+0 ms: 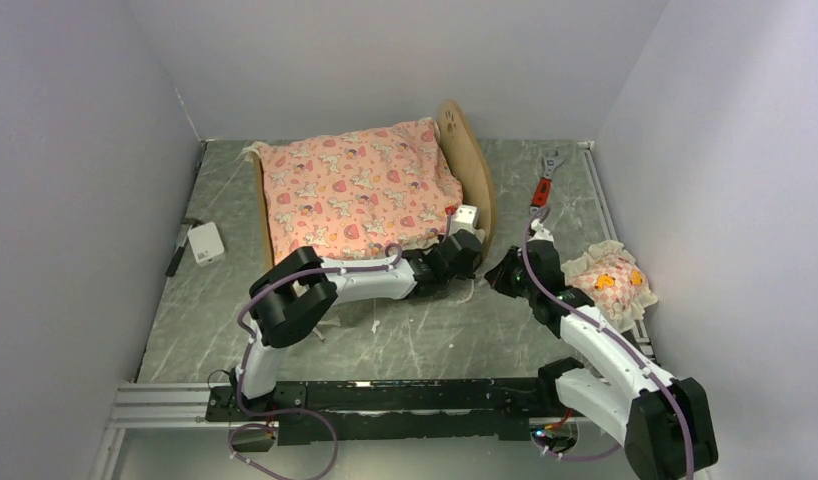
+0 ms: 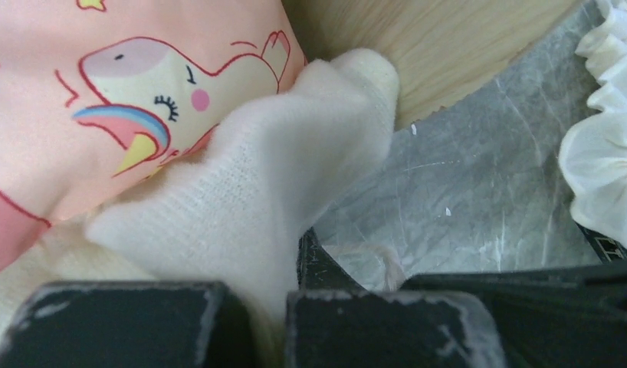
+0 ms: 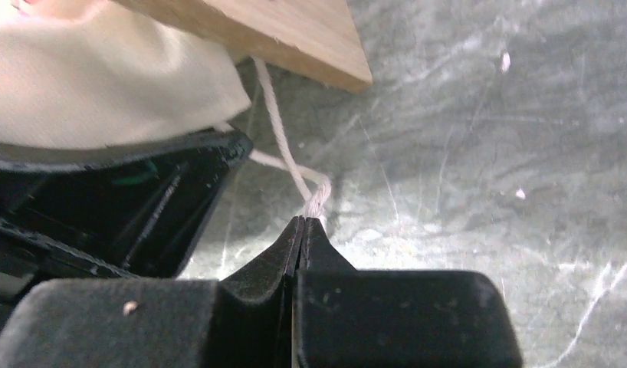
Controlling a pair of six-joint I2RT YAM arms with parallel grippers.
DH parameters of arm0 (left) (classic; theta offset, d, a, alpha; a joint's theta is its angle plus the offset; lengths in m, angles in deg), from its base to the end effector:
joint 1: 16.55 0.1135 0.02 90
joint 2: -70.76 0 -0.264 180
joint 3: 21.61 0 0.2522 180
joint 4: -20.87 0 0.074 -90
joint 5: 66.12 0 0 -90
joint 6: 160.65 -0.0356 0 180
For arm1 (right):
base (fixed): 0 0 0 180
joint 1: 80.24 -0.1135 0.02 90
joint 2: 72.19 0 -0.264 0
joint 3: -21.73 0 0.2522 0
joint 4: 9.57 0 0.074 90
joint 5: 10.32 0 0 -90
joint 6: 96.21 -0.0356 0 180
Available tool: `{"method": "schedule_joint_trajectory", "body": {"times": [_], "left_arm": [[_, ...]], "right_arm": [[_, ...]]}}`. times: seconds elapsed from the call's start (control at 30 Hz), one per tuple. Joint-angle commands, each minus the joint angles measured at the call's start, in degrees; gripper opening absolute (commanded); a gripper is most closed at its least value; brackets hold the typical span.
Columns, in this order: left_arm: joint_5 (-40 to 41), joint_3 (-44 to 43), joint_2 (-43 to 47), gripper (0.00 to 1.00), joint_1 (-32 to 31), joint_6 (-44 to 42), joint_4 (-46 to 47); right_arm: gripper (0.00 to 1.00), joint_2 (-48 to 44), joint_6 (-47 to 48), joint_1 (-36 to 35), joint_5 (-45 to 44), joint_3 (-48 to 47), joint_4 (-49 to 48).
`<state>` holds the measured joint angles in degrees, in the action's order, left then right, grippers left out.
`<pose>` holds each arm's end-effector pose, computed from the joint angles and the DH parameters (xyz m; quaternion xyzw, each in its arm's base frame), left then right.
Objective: Set up the pet bed
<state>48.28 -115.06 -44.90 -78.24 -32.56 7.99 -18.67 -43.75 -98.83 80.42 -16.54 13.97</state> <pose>0.2287 -0.3935 0.1950 0.0820 0.8689 -0.2238 0.4337 0.1816 0.0616 0.1908 0.1457 0.8899 0.2085 0.3786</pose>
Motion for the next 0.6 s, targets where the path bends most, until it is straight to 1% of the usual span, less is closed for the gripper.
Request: {"method": "schedule_joint_trajectory", "body": {"times": [0.0, 0.3, 0.57], "left_arm": [[-3.6, 0.9, 4.4, 0.00, 0.4, -1.6, 2.9], [-6.6, 2.0, 5.8, 0.00, 0.8, -2.7, 3.0], [-9.5, 1.5, 5.8, 0.00, 0.9, -3.3, 2.9]], "right_arm": [[0.00, 0.7, 3.0, 2.7, 5.8, -2.9, -6.5], [0.00, 6.2, 4.4, 5.1, 13.4, -3.2, -16.7], [0.00, 10.7, 4.2, 6.1, 16.7, -2.4, -23.1]]}}
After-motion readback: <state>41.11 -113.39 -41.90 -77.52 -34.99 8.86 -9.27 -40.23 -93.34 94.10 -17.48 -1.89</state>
